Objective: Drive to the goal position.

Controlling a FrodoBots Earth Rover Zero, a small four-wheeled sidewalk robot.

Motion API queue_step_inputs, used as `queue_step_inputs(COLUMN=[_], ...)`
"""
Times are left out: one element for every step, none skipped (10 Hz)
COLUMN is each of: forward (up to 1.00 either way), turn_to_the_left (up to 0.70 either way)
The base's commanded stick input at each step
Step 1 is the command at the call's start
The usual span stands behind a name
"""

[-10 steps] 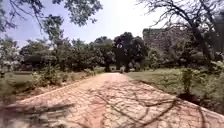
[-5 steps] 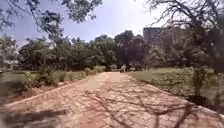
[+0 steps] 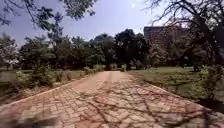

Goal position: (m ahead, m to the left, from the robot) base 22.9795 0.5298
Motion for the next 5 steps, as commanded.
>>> queue_step_inputs(forward=[0.7,0.7,0.7,0.7,0.7], turn_to_the_left=[0.0,0.0,0.0,0.0,0.0])
